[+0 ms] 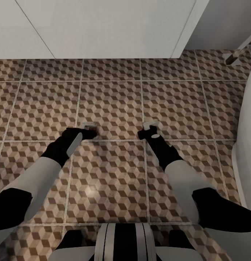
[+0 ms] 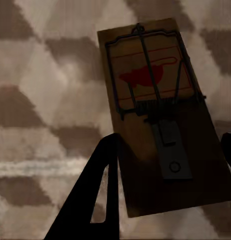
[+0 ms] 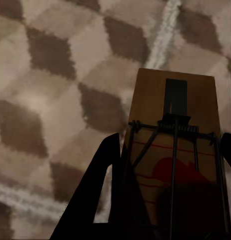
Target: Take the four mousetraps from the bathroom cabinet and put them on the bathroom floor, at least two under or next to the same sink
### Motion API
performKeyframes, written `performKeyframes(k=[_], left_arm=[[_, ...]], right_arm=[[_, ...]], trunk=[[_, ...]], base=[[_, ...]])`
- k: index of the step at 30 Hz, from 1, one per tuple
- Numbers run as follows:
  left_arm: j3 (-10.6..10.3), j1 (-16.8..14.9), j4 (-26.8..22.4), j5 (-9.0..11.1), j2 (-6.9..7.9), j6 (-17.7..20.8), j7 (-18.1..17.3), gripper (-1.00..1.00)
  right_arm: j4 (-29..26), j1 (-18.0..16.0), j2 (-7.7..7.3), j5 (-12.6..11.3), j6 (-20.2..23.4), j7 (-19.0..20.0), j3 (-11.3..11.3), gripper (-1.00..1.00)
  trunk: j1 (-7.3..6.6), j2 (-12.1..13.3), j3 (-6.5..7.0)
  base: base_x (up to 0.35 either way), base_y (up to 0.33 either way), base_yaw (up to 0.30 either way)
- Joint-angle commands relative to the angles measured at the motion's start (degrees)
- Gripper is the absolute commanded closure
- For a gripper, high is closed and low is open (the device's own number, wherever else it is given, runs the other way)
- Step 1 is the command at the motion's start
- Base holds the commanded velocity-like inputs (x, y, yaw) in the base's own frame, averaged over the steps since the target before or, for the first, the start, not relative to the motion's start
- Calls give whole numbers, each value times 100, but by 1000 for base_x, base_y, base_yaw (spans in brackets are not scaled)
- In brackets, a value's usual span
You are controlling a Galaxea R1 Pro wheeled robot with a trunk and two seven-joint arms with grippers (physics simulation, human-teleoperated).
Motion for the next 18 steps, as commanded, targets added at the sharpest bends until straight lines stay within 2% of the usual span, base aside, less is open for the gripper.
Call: performKeyframes(k=[1, 5, 9, 11, 15, 18], left_arm=[[-32, -207, 166, 44, 7, 38, 105, 100], [-30, -723, 560, -62, -39, 205, 437, 100], [-32, -868, 643, -264, -111, 271, 540, 100], [-36, -891, 641, -308, -118, 91, 530, 100], [-100, -911, 334, -328, -105, -616, 329, 100], [-120, -895, -43, -331, -64, -764, 125, 100]], right_arm=[[-4, -58, 0, 52, 129, -8, 14, 100], [5, -218, 0, 52, 331, -8, 14, 100], [3, -360, 0, 52, 444, -8, 14, 100], [4, -386, 0, 52, 447, -8, 21, 100], [-3, -396, 0, 52, 332, 5, 36, 100], [-6, -396, 0, 47, 69, 21, 39, 100]], trunk=[[0, -1, -4], [0, -1, -4], [0, -1, -4], [0, -1, -4], [0, -1, -4], [0, -1, -4]], base=[[0, 0, 0], [0, 0, 0], [0, 0, 0], [0, 0, 0], [0, 0, 0], [0, 0, 0]])
